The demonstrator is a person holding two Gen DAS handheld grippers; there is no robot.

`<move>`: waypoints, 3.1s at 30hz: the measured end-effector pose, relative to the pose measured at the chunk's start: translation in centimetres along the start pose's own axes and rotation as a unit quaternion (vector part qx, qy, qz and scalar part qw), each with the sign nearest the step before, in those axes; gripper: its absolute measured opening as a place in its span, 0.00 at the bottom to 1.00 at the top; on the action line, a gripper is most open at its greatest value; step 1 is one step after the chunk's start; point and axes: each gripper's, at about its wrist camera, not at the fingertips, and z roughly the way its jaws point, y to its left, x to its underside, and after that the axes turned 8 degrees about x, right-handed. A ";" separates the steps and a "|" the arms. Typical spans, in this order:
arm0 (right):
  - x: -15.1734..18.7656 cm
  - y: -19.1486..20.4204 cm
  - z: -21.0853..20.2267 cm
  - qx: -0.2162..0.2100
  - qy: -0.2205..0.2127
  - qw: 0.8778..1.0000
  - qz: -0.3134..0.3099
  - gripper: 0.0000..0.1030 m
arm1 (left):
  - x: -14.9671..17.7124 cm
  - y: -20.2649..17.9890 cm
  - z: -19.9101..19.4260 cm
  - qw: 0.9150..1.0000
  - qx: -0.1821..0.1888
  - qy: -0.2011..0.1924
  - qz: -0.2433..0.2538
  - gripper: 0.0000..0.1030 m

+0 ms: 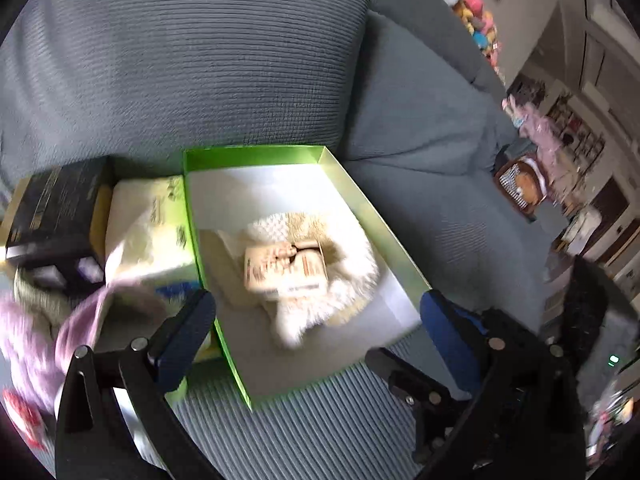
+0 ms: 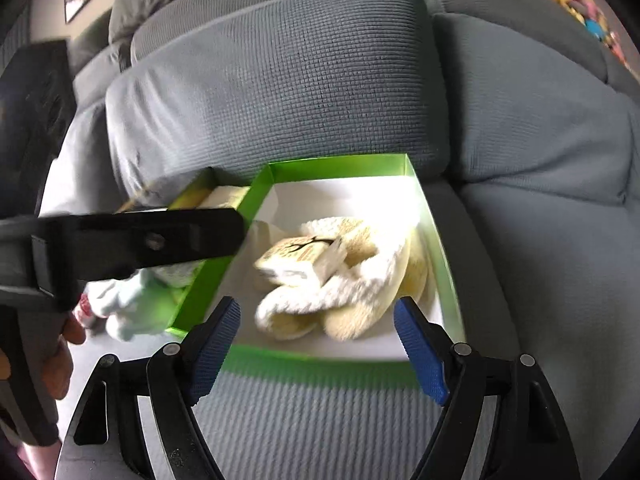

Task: Organize soft objects
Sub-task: 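Lower the tissue pack onto the towel in the green box and release, then grasp the red-and-white knit sock with the right gripper, then carry the sock into the green box and open the right gripper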

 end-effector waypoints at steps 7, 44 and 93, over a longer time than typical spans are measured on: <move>2.0 3.5 -2.4 -0.056 0.002 0.998 0.006 0.78 | 4.2 1.1 -6.1 0.999 -0.034 -0.019 -0.016 0.99; 7.5 32.5 4.6 -0.190 0.077 0.960 -0.190 0.77 | 14.0 25.6 -16.6 0.976 -0.101 -0.046 -0.190 0.98; 8.4 26.1 -1.4 -0.204 0.039 0.964 -0.169 0.30 | 15.5 11.7 -16.8 0.995 -0.064 -0.050 -0.057 0.46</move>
